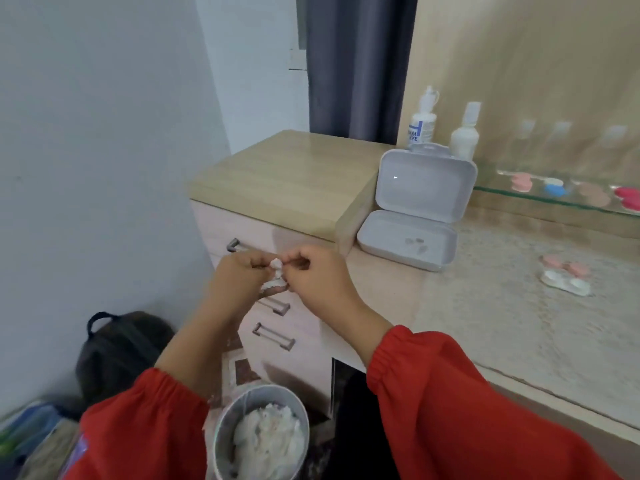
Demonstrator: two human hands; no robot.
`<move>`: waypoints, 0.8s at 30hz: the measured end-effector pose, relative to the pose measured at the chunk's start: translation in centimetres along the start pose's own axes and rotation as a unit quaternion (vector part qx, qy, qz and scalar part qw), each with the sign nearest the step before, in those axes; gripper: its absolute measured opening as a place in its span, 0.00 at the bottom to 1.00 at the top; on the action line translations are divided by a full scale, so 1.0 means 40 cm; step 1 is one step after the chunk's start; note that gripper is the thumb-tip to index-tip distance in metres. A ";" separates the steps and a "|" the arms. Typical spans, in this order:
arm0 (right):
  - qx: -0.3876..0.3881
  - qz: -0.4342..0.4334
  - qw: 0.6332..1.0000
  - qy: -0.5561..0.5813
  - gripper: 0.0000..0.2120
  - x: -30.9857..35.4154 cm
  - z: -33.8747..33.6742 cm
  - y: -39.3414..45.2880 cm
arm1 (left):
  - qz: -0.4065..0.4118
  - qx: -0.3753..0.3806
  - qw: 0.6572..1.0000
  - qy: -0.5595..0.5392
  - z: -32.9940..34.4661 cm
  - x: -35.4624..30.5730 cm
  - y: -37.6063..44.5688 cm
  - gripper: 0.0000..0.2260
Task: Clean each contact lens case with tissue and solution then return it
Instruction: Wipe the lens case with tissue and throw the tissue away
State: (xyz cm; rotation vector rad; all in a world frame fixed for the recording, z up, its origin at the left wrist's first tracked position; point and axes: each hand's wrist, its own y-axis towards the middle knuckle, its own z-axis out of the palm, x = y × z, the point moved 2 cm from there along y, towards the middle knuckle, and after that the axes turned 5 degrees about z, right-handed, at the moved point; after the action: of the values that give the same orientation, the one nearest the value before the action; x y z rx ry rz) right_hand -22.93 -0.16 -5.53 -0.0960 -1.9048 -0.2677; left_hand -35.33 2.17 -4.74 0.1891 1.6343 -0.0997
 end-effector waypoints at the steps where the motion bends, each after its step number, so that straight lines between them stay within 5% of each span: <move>1: 0.013 -0.001 1.000 0.000 0.08 -0.007 0.038 0.000 | -0.005 -0.012 1.000 0.012 -0.030 0.014 -0.005 0.11; 6: 0.045 -0.012 0.999 0.007 0.08 -0.068 0.193 -0.022 | -0.073 -0.022 0.996 0.053 -0.144 0.117 -0.022 0.10; 15: 0.136 0.255 0.957 -0.036 0.10 -0.323 0.321 -0.050 | -0.289 0.022 0.941 0.175 -0.198 0.448 -0.061 0.12; 24: 0.162 0.312 0.932 -0.092 0.09 -0.396 0.324 -0.078 | -0.327 0.055 0.912 0.242 -0.176 0.537 -0.062 0.19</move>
State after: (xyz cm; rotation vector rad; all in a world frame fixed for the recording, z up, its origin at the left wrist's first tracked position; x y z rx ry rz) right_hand -29.98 0.81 -24.95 -0.5068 -1.9715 0.5001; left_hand -44.06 2.34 -25.73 -0.2835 2.1340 -0.7058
